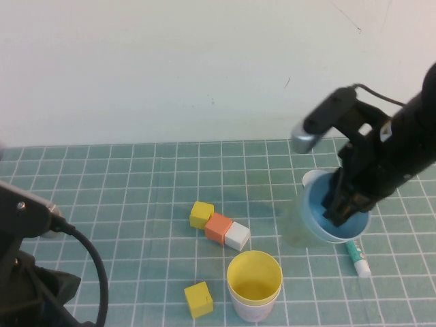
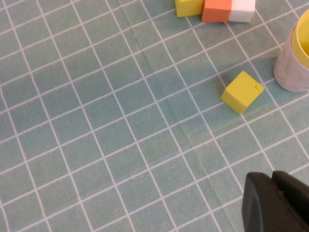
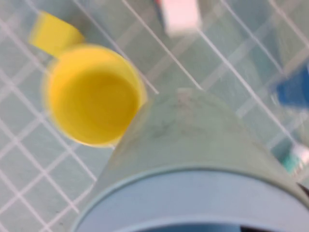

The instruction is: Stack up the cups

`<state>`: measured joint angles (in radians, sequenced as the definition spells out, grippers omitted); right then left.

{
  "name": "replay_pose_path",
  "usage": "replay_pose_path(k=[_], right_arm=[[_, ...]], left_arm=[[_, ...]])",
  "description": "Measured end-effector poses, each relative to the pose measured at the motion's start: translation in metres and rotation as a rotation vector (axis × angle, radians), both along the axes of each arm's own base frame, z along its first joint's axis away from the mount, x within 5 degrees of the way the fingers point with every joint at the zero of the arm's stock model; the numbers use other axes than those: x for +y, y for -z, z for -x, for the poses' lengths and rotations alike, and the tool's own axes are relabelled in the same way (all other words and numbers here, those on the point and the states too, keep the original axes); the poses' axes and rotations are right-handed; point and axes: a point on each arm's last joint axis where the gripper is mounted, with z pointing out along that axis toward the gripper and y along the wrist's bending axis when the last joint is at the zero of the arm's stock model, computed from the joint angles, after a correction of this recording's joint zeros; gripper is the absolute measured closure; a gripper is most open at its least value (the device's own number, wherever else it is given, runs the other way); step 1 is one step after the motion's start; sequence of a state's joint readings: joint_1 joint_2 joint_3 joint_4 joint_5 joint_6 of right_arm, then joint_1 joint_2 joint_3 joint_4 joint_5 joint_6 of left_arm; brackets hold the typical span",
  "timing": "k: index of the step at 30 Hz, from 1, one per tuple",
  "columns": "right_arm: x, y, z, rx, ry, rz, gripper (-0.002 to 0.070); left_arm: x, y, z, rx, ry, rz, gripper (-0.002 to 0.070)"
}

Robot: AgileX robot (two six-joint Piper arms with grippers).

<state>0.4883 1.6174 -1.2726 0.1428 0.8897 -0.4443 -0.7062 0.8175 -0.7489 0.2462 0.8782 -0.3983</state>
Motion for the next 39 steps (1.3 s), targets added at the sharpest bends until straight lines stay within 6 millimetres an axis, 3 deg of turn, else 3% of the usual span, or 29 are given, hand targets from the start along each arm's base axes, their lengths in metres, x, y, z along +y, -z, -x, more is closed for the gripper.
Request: replay_pose_path(k=[2, 5, 10, 14, 17, 20, 24, 28, 32, 37, 39], right_arm=[[0.013, -0.012, 0.003, -0.014, -0.056, -0.015, 0.0627], [0.035, -0.013, 0.006, -0.007, -0.132, -0.016, 0.0627], [0.056, 0.015, -0.002, 0.078, -0.19, 0.034, 0.0627], [0.063, 0.042, -0.01, 0.147, -0.198, 0.075, 0.0627], [0.065, 0.051, -0.012, 0.166, -0.199, 0.086, 0.0623], [0.067, 0.052, -0.014, 0.154, -0.193, 0.071, 0.0578], [0.068, 0.052, -0.015, 0.145, -0.188, 0.057, 0.0451], [0.068, 0.052, -0.015, 0.149, -0.174, 0.052, 0.0411], [0.066, 0.029, -0.01, 0.087, -0.176, 0.013, 0.0458], [0.055, -0.035, 0.005, -0.14, -0.213, -0.104, 0.0626], [0.049, -0.06, 0.015, -0.224, -0.235, -0.152, 0.0654]], left_arm=[[0.0, 0.0, 0.0, -0.001, 0.0, -0.002, 0.0677], [0.0, 0.0, 0.0, -0.001, 0.0, -0.002, 0.0677], [0.0, 0.0, 0.0, -0.005, 0.0, -0.006, 0.0677], [0.001, 0.0, 0.0, -0.006, 0.0, -0.008, 0.0677], [0.001, 0.0, -0.001, -0.014, 0.0, -0.016, 0.0677], [0.002, -0.001, -0.002, -0.025, -0.001, -0.029, 0.0677], [0.002, -0.001, -0.002, -0.029, -0.001, -0.033, 0.0677], [0.002, -0.001, -0.002, -0.029, -0.001, -0.033, 0.0677], [0.004, -0.001, 0.0, -0.037, 0.0, -0.026, 0.0677], [0.015, 0.014, 0.014, -0.056, -0.015, 0.019, 0.0677], [0.021, 0.022, 0.022, -0.078, -0.023, 0.052, 0.0677]])
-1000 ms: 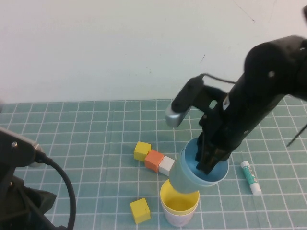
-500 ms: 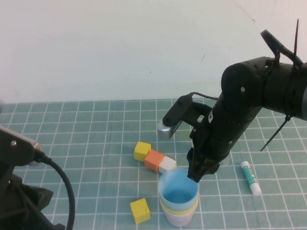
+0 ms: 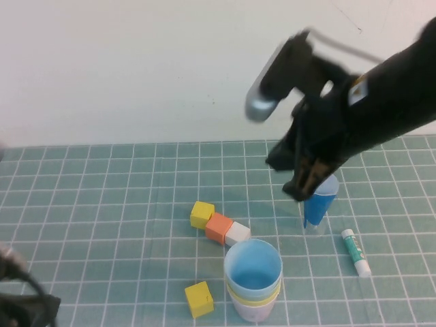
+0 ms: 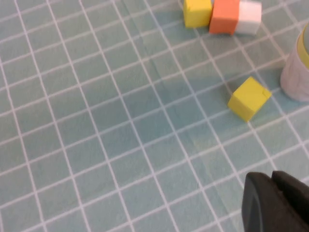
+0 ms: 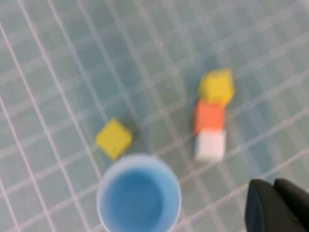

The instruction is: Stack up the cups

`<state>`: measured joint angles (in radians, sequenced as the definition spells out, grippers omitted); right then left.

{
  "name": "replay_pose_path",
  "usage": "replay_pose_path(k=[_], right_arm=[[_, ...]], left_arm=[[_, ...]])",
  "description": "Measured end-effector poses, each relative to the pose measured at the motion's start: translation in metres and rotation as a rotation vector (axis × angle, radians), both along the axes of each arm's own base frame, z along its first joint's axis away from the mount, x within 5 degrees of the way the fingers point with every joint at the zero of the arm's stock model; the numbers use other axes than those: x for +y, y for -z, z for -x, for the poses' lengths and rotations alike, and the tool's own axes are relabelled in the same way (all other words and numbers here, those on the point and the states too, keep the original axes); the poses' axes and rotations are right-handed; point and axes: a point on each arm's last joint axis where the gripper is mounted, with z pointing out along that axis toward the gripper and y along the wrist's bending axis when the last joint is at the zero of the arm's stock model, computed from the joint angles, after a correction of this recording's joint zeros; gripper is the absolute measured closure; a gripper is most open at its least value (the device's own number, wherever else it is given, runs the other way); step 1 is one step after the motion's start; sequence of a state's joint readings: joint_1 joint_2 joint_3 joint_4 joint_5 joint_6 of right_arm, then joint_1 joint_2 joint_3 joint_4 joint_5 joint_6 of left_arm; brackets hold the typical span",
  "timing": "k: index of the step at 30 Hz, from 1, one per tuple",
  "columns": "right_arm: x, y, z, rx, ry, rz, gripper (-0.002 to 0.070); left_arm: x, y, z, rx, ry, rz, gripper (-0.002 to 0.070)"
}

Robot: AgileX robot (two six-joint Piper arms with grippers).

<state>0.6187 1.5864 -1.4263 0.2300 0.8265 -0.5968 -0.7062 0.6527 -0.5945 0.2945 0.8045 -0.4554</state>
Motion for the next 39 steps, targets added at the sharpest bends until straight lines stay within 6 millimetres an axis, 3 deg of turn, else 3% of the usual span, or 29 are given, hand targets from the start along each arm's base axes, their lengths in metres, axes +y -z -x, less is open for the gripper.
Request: replay_pose_path(k=[3, 7, 15, 22, 29, 35, 39], right_arm=[[-0.009, -0.032, 0.021, -0.1, -0.046, -0.104, 0.067], [-0.022, -0.047, 0.053, -0.189, -0.112, -0.257, 0.0677], [-0.056, -0.03, 0.114, -0.404, -0.202, -0.444, 0.0678], [-0.083, -0.019, 0.153, -0.549, -0.261, -0.464, 0.0678], [-0.094, -0.016, 0.163, -0.609, -0.234, -0.465, 0.0678], [-0.095, -0.003, 0.163, -0.58, -0.225, -0.444, 0.0678], [-0.101, 0.015, 0.154, -0.596, -0.107, -0.399, 0.0678]], left_arm=[[0.01, 0.008, 0.012, -0.073, 0.003, 0.059, 0.0677], [0.021, 0.011, 0.023, -0.213, 0.023, 0.113, 0.0677], [0.03, 0.006, 0.029, -0.328, 0.033, 0.122, 0.0677], [0.03, 0.006, 0.029, -0.324, 0.022, 0.138, 0.0677], [0.03, 0.006, 0.029, -0.322, 0.02, 0.141, 0.0677], [0.03, 0.006, 0.029, -0.322, 0.019, 0.143, 0.0677], [0.03, 0.006, 0.029, -0.322, 0.019, 0.143, 0.0677]])
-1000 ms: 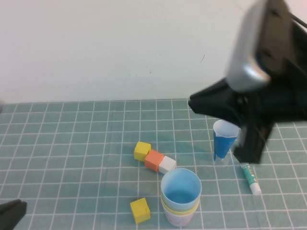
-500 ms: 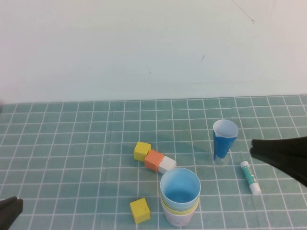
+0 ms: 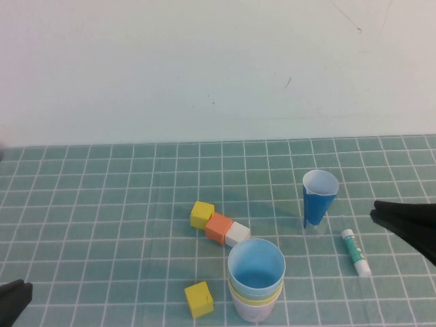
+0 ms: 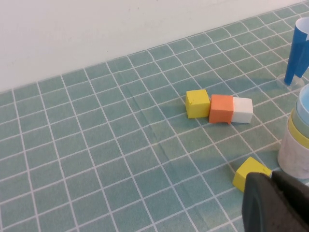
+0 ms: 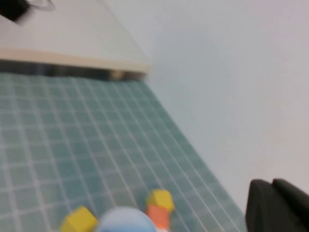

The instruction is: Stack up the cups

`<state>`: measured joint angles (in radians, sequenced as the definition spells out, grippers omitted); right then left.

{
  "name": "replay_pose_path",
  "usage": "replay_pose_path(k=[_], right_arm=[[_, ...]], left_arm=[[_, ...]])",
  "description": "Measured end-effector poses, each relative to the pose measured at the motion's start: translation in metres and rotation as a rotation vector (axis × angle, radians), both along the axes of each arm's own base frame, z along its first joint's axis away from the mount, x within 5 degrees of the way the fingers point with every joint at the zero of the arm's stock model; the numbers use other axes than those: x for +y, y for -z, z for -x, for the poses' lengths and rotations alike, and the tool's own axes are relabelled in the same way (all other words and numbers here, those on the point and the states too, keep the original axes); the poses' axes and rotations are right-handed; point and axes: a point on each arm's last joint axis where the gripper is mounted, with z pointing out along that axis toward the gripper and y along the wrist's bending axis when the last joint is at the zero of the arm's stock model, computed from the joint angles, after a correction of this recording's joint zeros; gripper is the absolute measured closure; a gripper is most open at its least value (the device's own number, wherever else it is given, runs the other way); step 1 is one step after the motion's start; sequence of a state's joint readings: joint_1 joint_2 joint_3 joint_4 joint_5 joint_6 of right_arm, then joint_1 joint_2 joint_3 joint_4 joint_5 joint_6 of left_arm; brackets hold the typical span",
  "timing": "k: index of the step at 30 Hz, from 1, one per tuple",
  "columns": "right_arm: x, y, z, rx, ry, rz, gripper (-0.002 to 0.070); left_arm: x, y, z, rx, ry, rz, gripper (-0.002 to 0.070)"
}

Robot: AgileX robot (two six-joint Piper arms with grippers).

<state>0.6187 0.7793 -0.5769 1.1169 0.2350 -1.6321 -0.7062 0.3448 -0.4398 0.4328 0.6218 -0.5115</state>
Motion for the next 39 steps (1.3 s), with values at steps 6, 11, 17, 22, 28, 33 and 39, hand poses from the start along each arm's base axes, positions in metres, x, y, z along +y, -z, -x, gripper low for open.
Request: replay_pose_path(k=[6, 11, 17, 22, 28, 33, 39], right_arm=[[-0.022, 0.032, -0.007, -0.024, 0.239, 0.019, 0.0678], [-0.034, 0.035, 0.004, -0.067, 0.283, -0.011, 0.0678], [-0.048, 0.049, 0.012, -0.095, 0.359, -0.036, 0.0678], [-0.064, 0.083, 0.023, -0.053, 0.436, -0.097, 0.0678], [-0.088, 0.115, 0.042, 0.018, 0.589, -0.125, 0.0678], [-0.105, 0.124, 0.056, -0.02, 0.78, -0.093, 0.0678], [-0.116, 0.14, 0.064, 0.019, 0.956, -0.127, 0.0678]], left_arm=[[0.0, 0.0, 0.0, 0.0, 0.0, 0.0, 0.0677], [0.0, 0.0, 0.0, 0.0, 0.0, 0.0, 0.0677], [0.0, 0.0, 0.0, 0.0, 0.0, 0.0, 0.0677], [0.0, 0.0, 0.0, 0.001, -0.001, -0.001, 0.0677], [0.0, 0.0, 0.0, 0.001, -0.001, -0.001, 0.0677], [0.0, 0.0, 0.0, 0.001, -0.001, -0.001, 0.0677], [0.0, 0.0, 0.0, 0.001, -0.001, -0.001, 0.0677]])
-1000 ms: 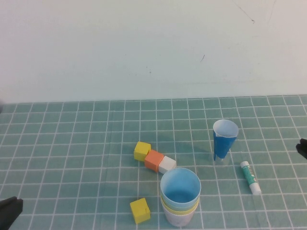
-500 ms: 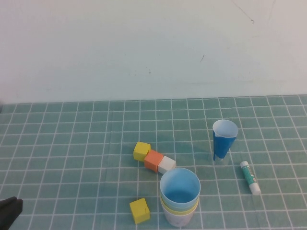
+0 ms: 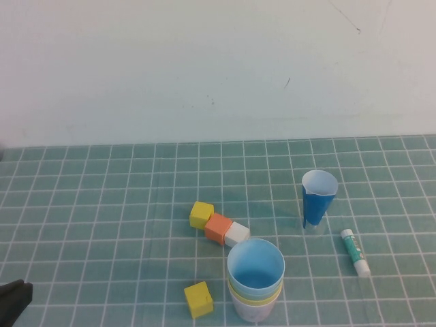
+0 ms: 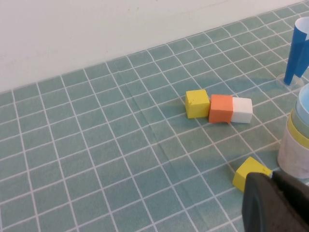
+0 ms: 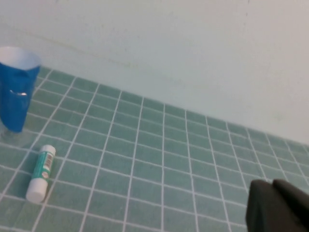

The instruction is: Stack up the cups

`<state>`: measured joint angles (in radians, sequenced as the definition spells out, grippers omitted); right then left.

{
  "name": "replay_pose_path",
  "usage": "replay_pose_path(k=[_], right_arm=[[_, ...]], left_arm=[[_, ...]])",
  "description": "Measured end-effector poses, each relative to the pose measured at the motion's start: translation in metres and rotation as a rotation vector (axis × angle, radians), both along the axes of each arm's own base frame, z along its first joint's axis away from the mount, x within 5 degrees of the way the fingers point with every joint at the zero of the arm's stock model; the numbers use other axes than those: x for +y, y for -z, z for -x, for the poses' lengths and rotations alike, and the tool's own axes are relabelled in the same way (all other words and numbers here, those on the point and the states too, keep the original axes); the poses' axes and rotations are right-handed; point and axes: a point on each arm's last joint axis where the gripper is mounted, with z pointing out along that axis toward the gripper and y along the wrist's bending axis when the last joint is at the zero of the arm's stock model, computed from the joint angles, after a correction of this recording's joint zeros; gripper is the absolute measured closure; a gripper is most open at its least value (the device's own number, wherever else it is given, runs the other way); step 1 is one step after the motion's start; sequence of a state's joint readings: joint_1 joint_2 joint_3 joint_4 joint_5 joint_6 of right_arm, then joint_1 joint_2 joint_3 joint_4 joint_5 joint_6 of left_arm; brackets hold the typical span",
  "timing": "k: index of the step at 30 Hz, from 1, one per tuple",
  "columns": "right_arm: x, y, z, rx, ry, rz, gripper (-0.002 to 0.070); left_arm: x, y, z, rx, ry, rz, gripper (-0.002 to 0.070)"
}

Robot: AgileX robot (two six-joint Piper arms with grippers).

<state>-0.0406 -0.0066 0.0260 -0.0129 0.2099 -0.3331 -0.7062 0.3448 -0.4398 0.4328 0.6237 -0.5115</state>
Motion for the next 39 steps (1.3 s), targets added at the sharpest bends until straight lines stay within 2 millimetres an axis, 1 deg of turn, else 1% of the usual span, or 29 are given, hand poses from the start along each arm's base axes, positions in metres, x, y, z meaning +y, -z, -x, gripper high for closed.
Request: replay_pose_path(k=[6, 39], right_arm=[[-0.0012, 0.0105, 0.003, 0.108, 0.041, -0.089, 0.0678], [-0.0025, 0.0105, 0.0033, 0.112, 0.052, -0.079, 0.0678]], left_arm=[[0.0, 0.0, 0.0001, 0.0, 0.0, 0.0, 0.0677], [0.0004, 0.0013, 0.0004, 0.008, -0.008, 0.017, 0.0677]])
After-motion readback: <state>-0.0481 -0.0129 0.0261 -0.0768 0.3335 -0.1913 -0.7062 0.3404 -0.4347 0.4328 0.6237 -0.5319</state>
